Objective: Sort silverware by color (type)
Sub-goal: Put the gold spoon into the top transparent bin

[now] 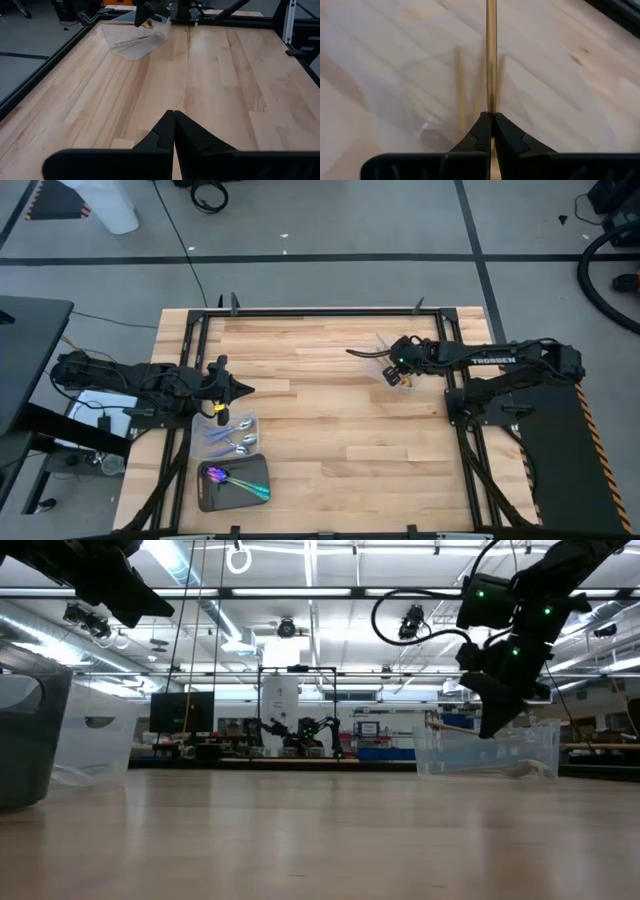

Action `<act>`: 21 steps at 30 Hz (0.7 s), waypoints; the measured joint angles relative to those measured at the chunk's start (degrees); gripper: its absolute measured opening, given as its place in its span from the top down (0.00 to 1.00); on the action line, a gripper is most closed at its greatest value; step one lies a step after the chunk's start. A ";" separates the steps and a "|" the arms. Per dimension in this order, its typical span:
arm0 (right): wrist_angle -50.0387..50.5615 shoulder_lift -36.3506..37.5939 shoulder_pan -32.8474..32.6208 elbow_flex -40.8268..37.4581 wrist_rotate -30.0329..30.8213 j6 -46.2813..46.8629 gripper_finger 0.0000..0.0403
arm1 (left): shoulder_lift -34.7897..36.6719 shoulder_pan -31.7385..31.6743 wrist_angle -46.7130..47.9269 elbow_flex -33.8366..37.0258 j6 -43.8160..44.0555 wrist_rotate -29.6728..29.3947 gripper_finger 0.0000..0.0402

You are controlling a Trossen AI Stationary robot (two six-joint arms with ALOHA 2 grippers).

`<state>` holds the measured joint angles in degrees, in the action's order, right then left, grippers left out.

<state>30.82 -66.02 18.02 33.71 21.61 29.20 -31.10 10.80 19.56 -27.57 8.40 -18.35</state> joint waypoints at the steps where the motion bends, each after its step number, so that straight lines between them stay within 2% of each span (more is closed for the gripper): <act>1: 0.91 0.00 -0.01 0.00 1.02 0.96 0.97 | 0.00 0.01 0.01 0.00 0.00 0.01 0.97; 8: 5.75 -0.01 -0.07 0.00 1.02 6.72 0.97 | -0.01 -0.01 0.01 0.00 0.02 0.02 0.97; 11: 6.97 -0.01 0.00 0.00 -2.56 7.04 0.95 | 0.00 0.00 0.01 0.00 0.02 0.00 0.97; 14: 7.31 0.00 0.00 0.00 -4.86 7.05 0.91 | 0.01 -0.01 0.00 0.00 0.02 0.00 0.97; 21: 7.72 0.82 -0.05 0.00 -4.77 5.37 0.78 | 0.34 0.01 1.98 0.08 -3.05 0.04 0.97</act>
<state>38.54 -65.20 17.97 33.71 16.85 34.57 -30.76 10.80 21.54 -27.49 5.36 -18.31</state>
